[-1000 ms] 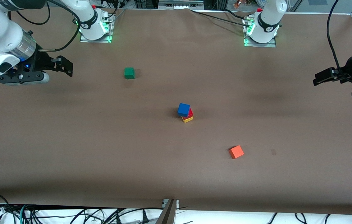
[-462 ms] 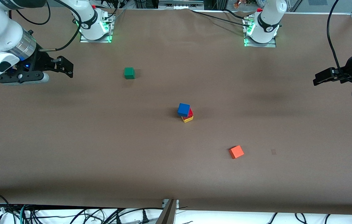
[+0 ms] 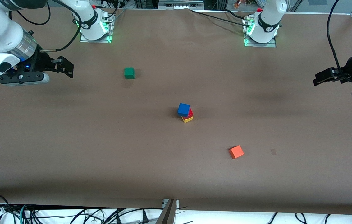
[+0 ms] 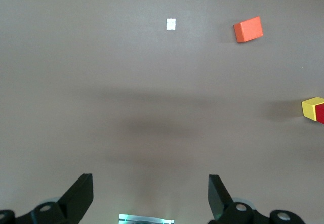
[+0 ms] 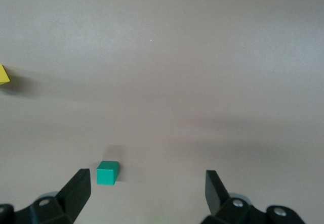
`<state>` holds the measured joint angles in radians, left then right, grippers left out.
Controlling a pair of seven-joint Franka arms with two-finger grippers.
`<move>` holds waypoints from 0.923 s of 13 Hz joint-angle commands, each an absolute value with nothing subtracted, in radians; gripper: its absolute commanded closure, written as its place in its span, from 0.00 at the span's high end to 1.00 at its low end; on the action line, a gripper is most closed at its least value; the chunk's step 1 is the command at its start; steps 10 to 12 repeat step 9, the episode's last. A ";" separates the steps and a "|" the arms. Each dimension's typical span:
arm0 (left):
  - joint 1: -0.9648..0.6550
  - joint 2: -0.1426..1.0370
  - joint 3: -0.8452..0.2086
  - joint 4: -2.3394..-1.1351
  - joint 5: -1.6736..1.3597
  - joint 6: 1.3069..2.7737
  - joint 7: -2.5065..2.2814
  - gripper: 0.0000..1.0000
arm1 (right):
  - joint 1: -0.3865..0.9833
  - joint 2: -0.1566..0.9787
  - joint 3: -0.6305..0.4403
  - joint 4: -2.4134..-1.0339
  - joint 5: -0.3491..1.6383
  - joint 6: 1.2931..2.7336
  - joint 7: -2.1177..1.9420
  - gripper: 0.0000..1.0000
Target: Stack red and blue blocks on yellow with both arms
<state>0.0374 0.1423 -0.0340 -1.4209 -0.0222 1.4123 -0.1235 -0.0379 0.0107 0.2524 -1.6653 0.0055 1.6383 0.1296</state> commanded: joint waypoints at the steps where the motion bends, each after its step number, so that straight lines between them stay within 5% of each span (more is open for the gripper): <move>1: 0.040 0.156 -0.031 -1.390 -0.051 1.404 -0.126 1.00 | -0.052 0.017 0.268 -1.649 0.003 1.629 0.143 1.00; 12: 0.040 0.156 -0.031 -1.390 -0.051 1.404 -0.126 1.00 | -0.054 0.018 0.267 -1.648 0.002 1.637 0.141 1.00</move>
